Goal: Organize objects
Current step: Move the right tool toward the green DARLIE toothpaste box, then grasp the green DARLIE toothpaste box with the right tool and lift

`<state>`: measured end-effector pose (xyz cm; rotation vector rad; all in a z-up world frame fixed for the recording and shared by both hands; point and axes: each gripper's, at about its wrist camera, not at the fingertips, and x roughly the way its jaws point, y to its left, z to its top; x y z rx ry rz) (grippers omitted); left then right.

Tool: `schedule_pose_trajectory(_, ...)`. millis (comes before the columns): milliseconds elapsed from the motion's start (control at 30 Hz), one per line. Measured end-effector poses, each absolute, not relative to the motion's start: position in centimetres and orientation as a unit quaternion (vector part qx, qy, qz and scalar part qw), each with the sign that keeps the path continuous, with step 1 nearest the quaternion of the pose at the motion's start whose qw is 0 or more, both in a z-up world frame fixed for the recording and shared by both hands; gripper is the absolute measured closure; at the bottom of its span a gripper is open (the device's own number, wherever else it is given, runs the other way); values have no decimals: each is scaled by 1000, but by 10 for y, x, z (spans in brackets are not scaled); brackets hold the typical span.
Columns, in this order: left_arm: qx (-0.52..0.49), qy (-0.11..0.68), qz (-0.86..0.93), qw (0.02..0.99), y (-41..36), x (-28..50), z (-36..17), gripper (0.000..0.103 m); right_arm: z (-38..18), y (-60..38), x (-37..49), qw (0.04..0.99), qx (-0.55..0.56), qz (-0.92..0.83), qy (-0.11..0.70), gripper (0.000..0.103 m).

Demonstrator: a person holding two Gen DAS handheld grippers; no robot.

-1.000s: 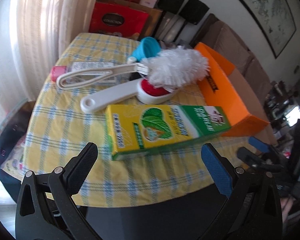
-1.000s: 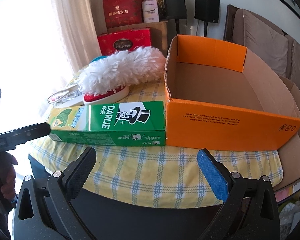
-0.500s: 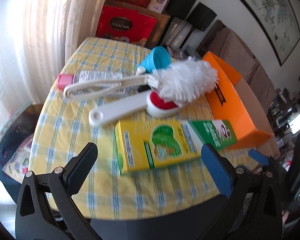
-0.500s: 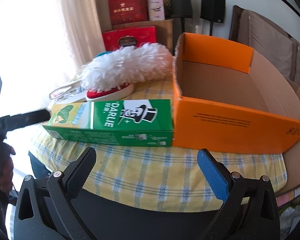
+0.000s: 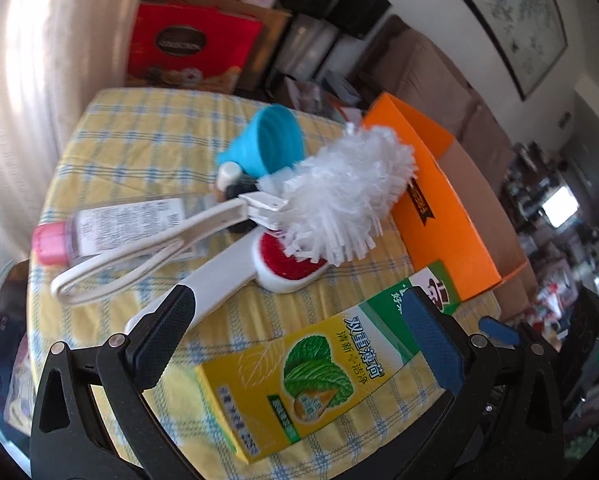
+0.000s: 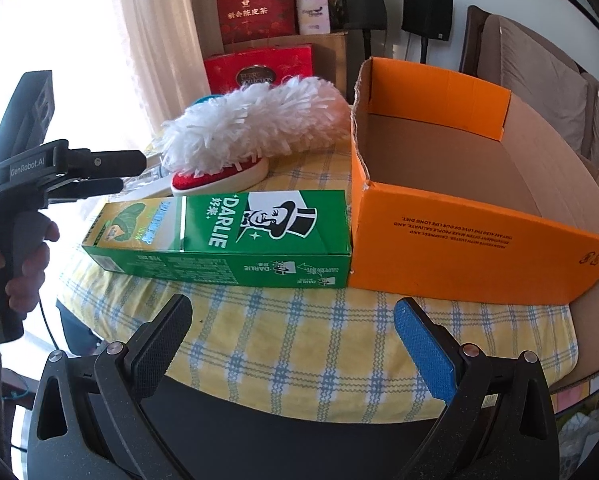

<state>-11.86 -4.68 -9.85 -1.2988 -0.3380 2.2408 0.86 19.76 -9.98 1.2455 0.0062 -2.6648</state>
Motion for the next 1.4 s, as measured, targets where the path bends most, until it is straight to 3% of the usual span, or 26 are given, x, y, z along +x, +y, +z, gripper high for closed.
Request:
schedule_pose_trajectory(400,-515,-78,789,325,-37,-85,-106,0,-104,193,7,110,428,-897,8,1)
schedule_pose_trajectory(733,-484,-46,798,355,-52,-21,-89,0,-107,192,9,119,437,-892,1,1)
schedule_pose_trajectory(1067,-463,67,826,313,-25,-13,-110,1,-109,192,5,133,451,-882,-36,1)
schedule_pose_trajectory(1100,-463,69,828,310,-24,-12,-114,3,-109,192,4,133,452,-881,-39,1)
schedule_pose_trajectory(1167,-464,60,829,306,-27,-13,-118,27,-109,193,4,137,454,-879,-46,1)
schedule_pose_trajectory(1400,-451,22,833,320,-40,-5,-113,43,-108,189,-5,159,466,-865,-93,1)
